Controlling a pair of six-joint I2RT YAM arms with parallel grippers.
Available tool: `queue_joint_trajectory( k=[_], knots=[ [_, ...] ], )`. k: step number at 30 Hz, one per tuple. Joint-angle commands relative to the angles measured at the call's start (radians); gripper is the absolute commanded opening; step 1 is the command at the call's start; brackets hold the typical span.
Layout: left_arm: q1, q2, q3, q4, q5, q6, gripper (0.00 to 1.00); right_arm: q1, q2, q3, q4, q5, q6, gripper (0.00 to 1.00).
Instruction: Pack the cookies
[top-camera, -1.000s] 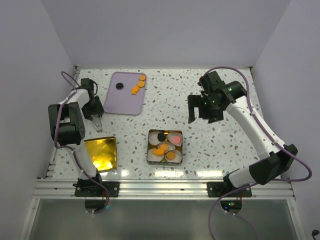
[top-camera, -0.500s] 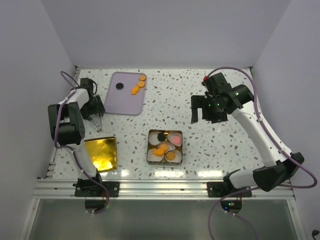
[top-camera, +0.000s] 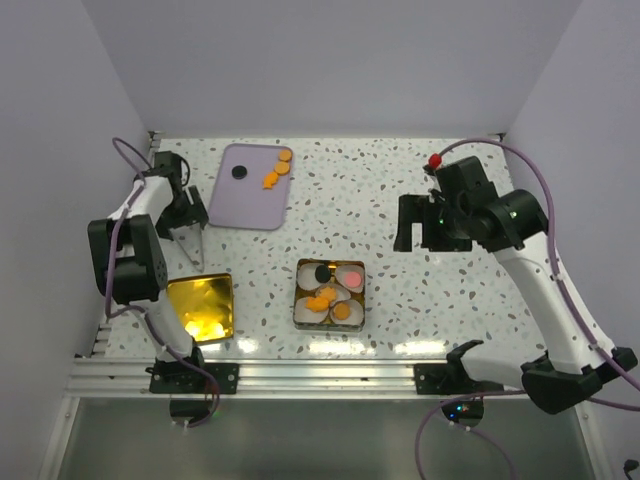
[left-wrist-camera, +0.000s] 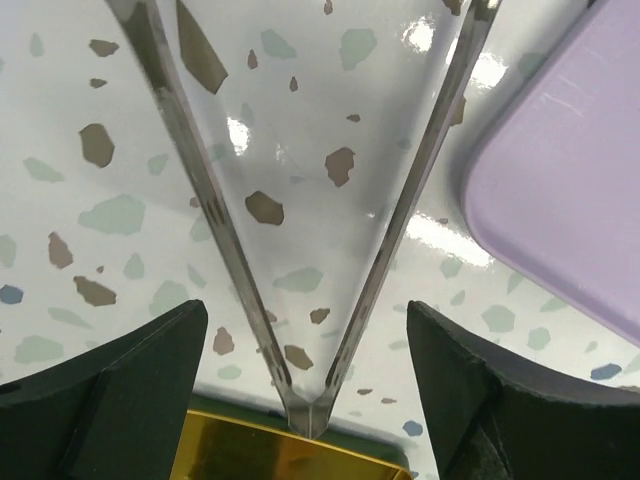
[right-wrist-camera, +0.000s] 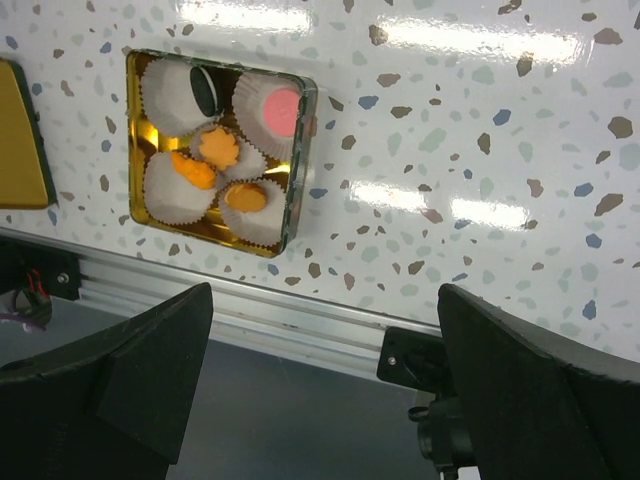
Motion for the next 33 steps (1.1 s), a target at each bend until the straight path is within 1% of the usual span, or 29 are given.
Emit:
queue_joint_trajectory(
  k=[1,4,6,8,9,12,13,14,16,17,18,19,21,22,23,25,26,29,33],
  knots=[
    [0.003,-0.078,-0.009,-0.034,-0.018,-0.004,0.87,-0.002,-0.066,-0.001,-0.039,0.007,0.011,0.98],
    [0.002,-0.121,0.008,-0.06,-0.021,-0.007,0.87,-0.002,-0.104,-0.012,-0.05,0.006,0.012,0.98],
    [0.002,-0.18,0.011,-0.077,-0.01,-0.014,0.93,-0.002,-0.121,-0.022,-0.053,0.006,0.018,0.99],
    [0.0,-0.247,0.006,-0.094,0.0,-0.016,0.93,-0.002,-0.148,-0.03,-0.055,0.0,0.025,0.98],
    [0.0,-0.27,-0.003,-0.095,0.031,-0.013,0.93,-0.002,-0.155,-0.045,-0.052,-0.004,0.028,0.99],
    [-0.015,-0.376,-0.072,-0.108,0.069,-0.002,0.92,-0.001,-0.196,-0.093,-0.03,-0.007,0.043,0.98],
    [-0.026,-0.406,-0.119,-0.112,0.068,-0.004,0.91,-0.002,-0.207,-0.11,-0.021,-0.007,0.048,0.98],
    [-0.055,-0.468,-0.145,-0.118,0.074,-0.01,0.89,-0.002,-0.215,-0.125,-0.004,-0.034,0.057,0.98],
    [-0.114,-0.55,-0.222,-0.123,0.083,-0.045,0.88,-0.002,-0.248,-0.176,0.013,-0.053,0.066,0.98],
    [-0.203,-0.569,-0.244,-0.126,0.088,-0.062,0.86,-0.001,-0.259,-0.194,0.031,-0.069,0.078,0.99],
    [-0.255,-0.583,-0.262,-0.137,0.074,-0.083,0.84,-0.004,-0.28,-0.228,0.039,-0.076,0.086,0.98],
    [-0.346,-0.598,-0.293,-0.157,0.051,-0.13,0.82,-0.002,-0.293,-0.258,0.055,-0.091,0.095,0.98],
    [-0.406,-0.608,-0.323,-0.177,0.024,-0.177,0.8,-0.002,-0.311,-0.282,0.065,-0.1,0.103,0.98],
    [-0.42,-0.626,-0.372,-0.169,0.025,-0.207,0.79,-0.001,-0.316,-0.288,0.063,-0.103,0.104,0.98],
    [-0.432,-0.635,-0.397,-0.158,0.033,-0.215,0.74,-0.001,-0.319,-0.292,0.057,-0.105,0.107,0.98],
    [-0.435,-0.661,-0.467,-0.126,0.048,-0.234,0.71,-0.002,-0.333,-0.291,0.048,-0.1,0.111,0.98],
    [-0.442,-0.666,-0.484,-0.117,0.057,-0.237,0.67,-0.001,-0.337,-0.289,0.037,-0.096,0.111,0.98],
    [-0.457,-0.655,-0.538,-0.089,0.06,-0.246,0.64,-0.002,-0.345,-0.288,0.014,-0.079,0.114,0.98],
    [-0.466,-0.608,-0.558,-0.043,0.07,-0.223,0.6,-0.002,-0.337,-0.296,0.011,-0.068,0.126,0.98]
  ],
)
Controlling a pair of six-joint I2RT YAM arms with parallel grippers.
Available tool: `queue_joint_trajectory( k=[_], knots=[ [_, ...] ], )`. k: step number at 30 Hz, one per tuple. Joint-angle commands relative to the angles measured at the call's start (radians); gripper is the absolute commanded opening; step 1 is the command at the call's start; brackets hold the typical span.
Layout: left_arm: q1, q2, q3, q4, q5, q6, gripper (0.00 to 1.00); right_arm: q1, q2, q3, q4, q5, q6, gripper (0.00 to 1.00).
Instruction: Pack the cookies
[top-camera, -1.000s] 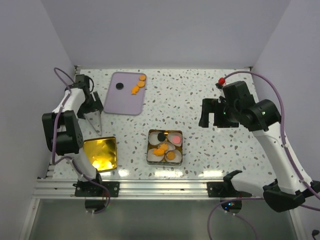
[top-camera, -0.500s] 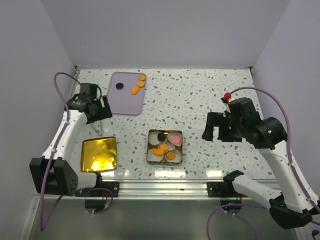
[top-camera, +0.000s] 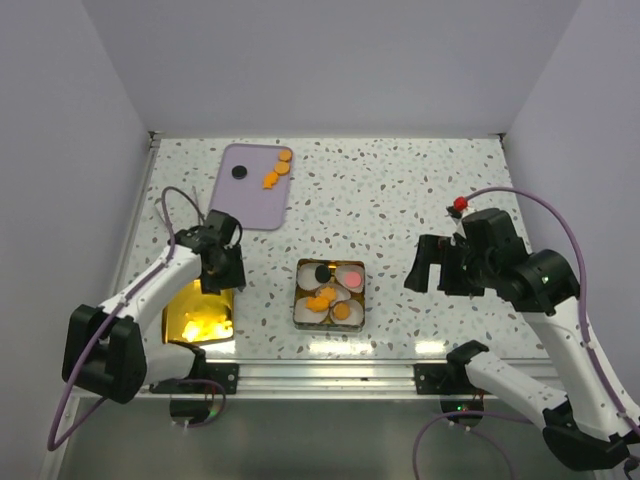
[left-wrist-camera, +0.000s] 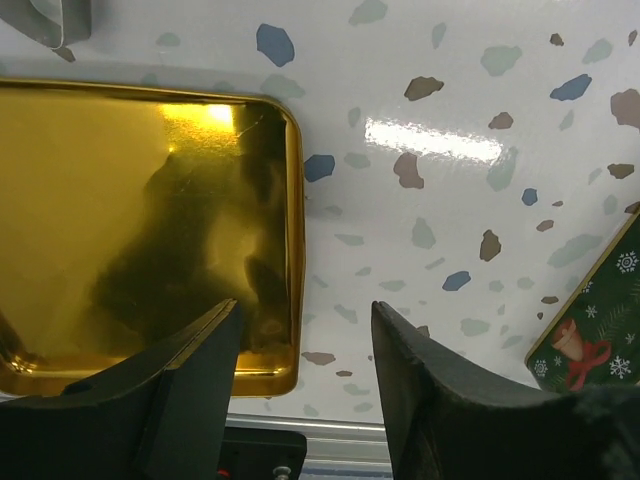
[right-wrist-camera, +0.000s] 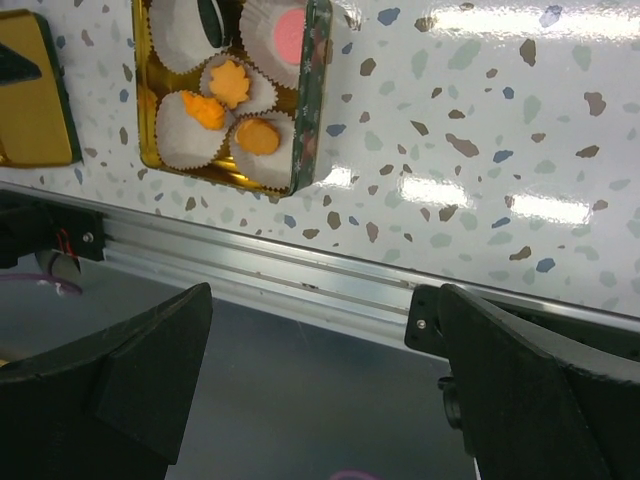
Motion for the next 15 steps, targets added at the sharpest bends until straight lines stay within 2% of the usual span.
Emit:
queue_joint_trajectory(
  k=[1,6,10,12,13,15],
  knots=[
    [-0.014,0.048,0.007,0.084,0.011,0.002,0.59,-0.002,0.012,-0.003,0.001,0.017,0.032,0.98],
    [-0.014,0.176,0.044,0.081,-0.031,0.041,0.57,-0.001,0.061,0.032,0.0,0.027,0.073,0.98],
    [-0.014,0.251,0.042,0.113,-0.031,0.073,0.51,-0.002,0.085,0.04,0.017,0.031,0.09,0.98],
    [-0.014,0.265,0.034,0.126,-0.018,0.081,0.46,-0.002,0.11,0.041,0.009,0.048,0.09,0.98],
    [-0.014,0.277,0.031,0.132,-0.012,0.085,0.38,-0.001,0.114,0.046,-0.003,0.051,0.092,0.98],
    [-0.014,0.277,0.03,0.144,0.017,0.093,0.28,-0.001,0.112,0.047,0.003,0.057,0.107,0.98]
  ],
)
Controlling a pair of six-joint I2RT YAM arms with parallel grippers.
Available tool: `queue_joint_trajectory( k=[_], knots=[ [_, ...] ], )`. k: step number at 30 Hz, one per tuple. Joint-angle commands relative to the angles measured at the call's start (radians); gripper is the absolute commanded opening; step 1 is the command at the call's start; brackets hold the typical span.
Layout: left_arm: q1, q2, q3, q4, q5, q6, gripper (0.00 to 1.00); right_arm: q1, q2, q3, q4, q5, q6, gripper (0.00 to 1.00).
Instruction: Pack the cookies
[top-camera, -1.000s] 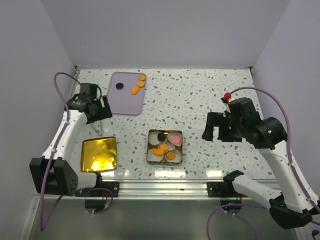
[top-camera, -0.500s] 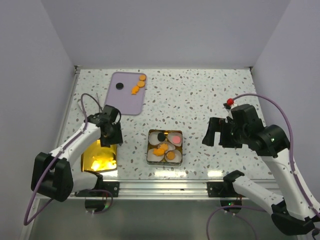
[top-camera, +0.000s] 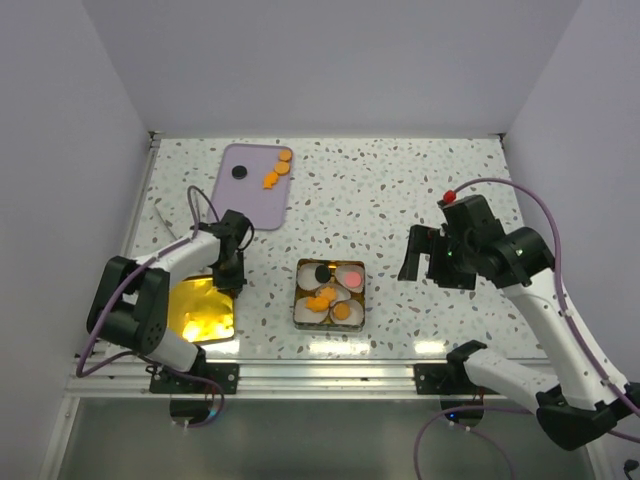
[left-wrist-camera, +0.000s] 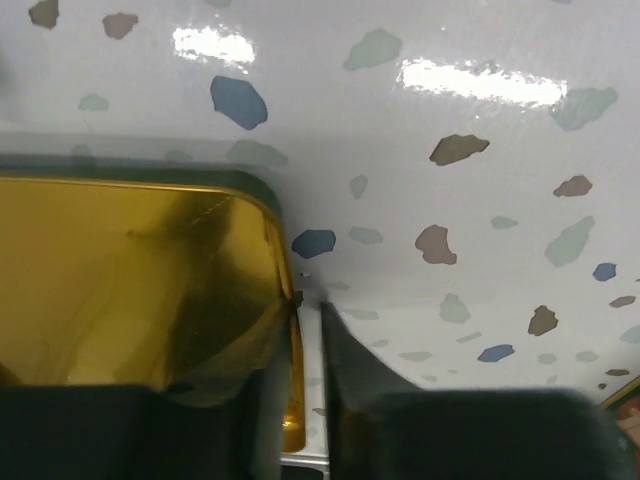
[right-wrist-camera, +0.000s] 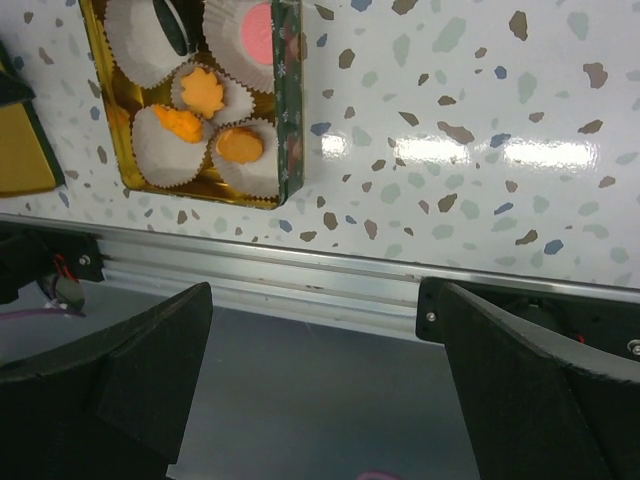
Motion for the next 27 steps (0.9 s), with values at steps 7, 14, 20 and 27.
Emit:
queue_joint_trajectory(
  k=[7,14,20,27],
  knots=[
    [-0.006,-0.067,0.035,-0.006,0.102,0.043,0.0,-0.002,0.006,0.052,0.014,0.041,0.067,0.98],
    [-0.009,-0.246,0.138,-0.142,0.209,-0.008,0.0,-0.001,0.075,0.158,0.003,0.067,0.045,0.98],
    [-0.018,-0.294,0.259,-0.191,0.295,-0.031,0.0,-0.002,0.158,0.216,0.032,0.064,0.002,0.98],
    [-0.016,-0.374,0.449,-0.094,0.51,-0.022,0.0,-0.016,0.219,0.227,0.262,-0.242,0.033,0.99]
  ],
)
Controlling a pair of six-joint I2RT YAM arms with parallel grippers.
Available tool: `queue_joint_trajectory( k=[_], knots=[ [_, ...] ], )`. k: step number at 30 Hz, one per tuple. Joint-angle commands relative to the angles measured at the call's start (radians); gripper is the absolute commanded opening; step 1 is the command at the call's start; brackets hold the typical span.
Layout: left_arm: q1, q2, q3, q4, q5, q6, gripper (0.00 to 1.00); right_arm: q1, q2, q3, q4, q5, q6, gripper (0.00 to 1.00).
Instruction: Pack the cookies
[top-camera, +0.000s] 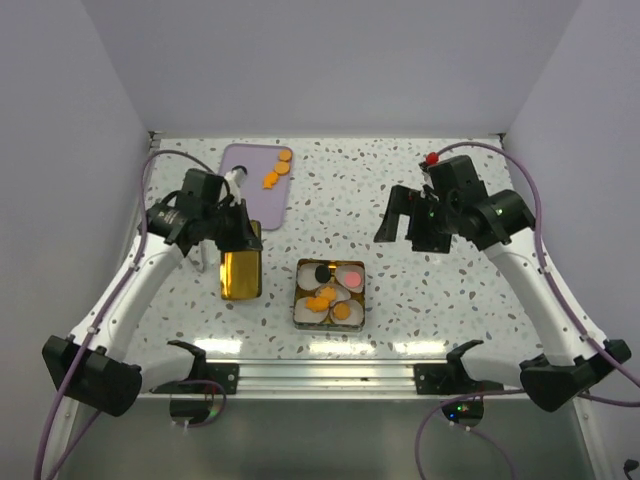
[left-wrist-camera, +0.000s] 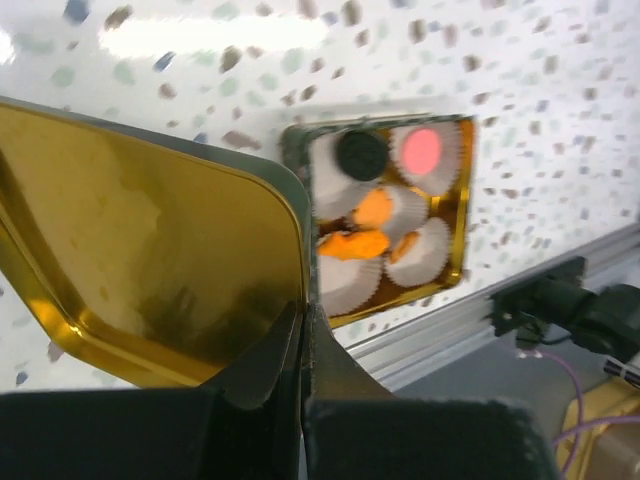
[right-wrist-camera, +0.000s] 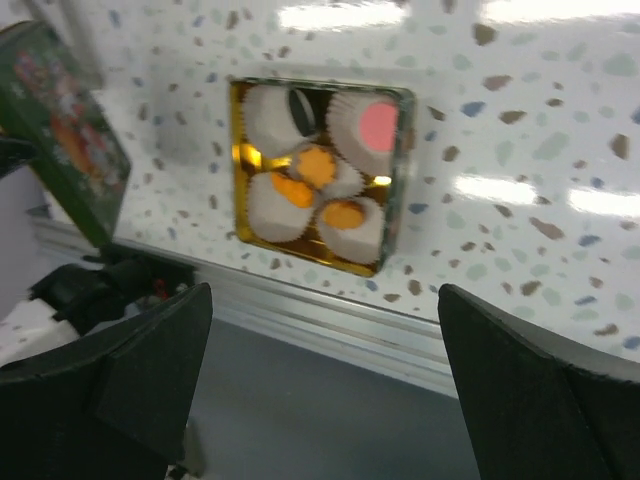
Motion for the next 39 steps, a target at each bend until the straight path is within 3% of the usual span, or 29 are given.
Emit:
queue_joint_trajectory(
  k=[1,3,6,7,9,10,11,12,18,19,22,26,34,37,39],
  knots=[
    [-0.003,-0.059,0.14,0.082,0.164,-0.009,0.0,-0.02,0.003,0.011,0.275,-0.25,0.054,0.99],
    [-0.002,-0.066,0.194,0.117,0.26,-0.017,0.0,-0.033,0.009,-0.033,0.4,-0.362,0.109,0.99],
    [-0.003,-0.086,0.205,0.265,0.436,-0.092,0.0,-0.054,0.018,-0.139,0.728,-0.569,0.264,0.99],
    [-0.003,-0.094,0.191,0.407,0.487,-0.178,0.0,-0.065,0.021,-0.174,0.937,-0.629,0.319,0.99],
    [-0.002,-0.111,0.124,0.587,0.619,-0.301,0.0,-0.071,0.036,-0.285,1.148,-0.744,0.497,0.99],
    [-0.003,-0.118,0.098,0.807,0.651,-0.454,0.0,-0.071,0.044,-0.317,1.358,-0.77,0.614,0.99],
    [-0.003,-0.125,0.075,0.917,0.674,-0.534,0.0,-0.073,0.053,-0.369,1.452,-0.809,0.666,0.99],
    [-0.002,-0.126,0.043,1.146,0.702,-0.679,0.0,-0.074,0.07,-0.394,1.538,-0.818,0.713,0.99],
    [-0.002,-0.077,0.073,1.626,0.727,-1.025,0.0,-0.085,0.17,-0.552,2.17,-0.773,1.072,0.99],
    [-0.002,-0.071,0.081,1.663,0.73,-1.056,0.0,-0.085,0.185,-0.576,2.316,-0.757,1.158,0.99],
    [-0.002,-0.054,0.105,1.754,0.738,-1.123,0.0,-0.085,0.234,-0.599,2.528,-0.69,1.278,0.99],
    [-0.002,-0.049,0.099,1.771,0.733,-1.137,0.0,-0.085,0.253,-0.59,2.653,-0.642,1.346,0.99],
    [-0.002,-0.007,0.044,1.975,0.682,-1.25,0.0,-0.048,0.248,-0.544,2.844,-0.606,1.479,0.95],
    [-0.002,0.015,0.05,1.989,0.685,-1.256,0.0,-0.017,0.238,-0.494,2.845,-0.63,1.482,0.91],
    [-0.002,0.029,0.05,1.998,0.688,-1.261,0.0,-0.014,0.222,-0.481,2.844,-0.633,1.488,0.8]
  ],
)
